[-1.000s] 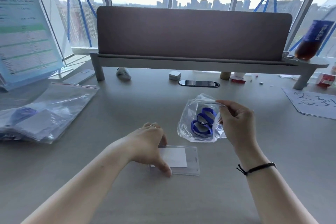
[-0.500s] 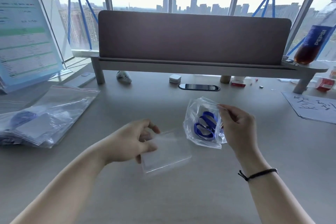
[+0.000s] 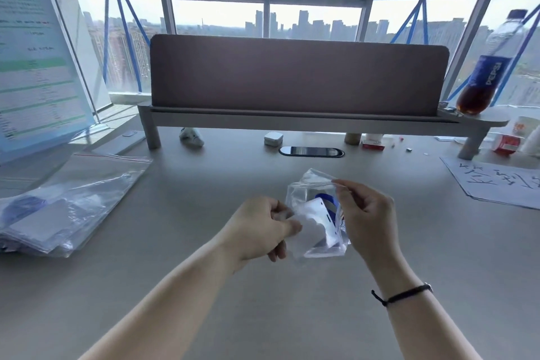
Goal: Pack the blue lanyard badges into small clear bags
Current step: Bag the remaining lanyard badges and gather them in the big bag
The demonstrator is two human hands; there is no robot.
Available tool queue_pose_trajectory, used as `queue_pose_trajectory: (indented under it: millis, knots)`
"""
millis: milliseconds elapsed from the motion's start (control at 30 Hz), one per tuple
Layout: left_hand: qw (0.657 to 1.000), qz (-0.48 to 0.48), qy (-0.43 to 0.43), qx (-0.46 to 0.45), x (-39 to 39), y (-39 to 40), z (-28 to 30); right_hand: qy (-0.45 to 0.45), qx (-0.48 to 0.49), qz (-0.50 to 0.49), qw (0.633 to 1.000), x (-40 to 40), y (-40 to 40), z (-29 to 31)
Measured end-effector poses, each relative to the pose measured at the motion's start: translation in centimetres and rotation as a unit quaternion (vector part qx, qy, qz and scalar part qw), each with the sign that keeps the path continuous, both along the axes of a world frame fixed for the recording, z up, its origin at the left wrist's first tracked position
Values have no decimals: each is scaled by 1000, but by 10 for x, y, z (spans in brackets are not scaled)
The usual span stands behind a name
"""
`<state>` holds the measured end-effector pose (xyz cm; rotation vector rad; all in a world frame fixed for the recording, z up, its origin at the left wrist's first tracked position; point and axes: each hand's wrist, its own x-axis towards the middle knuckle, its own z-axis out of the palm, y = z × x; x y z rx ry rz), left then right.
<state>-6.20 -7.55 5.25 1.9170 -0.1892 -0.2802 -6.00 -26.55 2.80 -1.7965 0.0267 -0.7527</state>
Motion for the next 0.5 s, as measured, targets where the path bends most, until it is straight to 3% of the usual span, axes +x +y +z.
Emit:
queue_pose_trajectory:
  millis: [133, 267, 367, 500]
  knots:
    - [998, 50, -25, -36, 13, -21, -6, -9, -15, 8, 1000, 0, 1, 0]
    - [994, 21, 12, -103, 20, -37, -11, -8, -33, 26, 999, 1, -2, -2]
    - [997, 0, -2, -71, 27, -37, -19, -2, -30, 21, 999, 2, -4, -1]
    - [997, 55, -62, -11, 32, -24, -30, 1, -21, 18, 1000, 3, -7, -1]
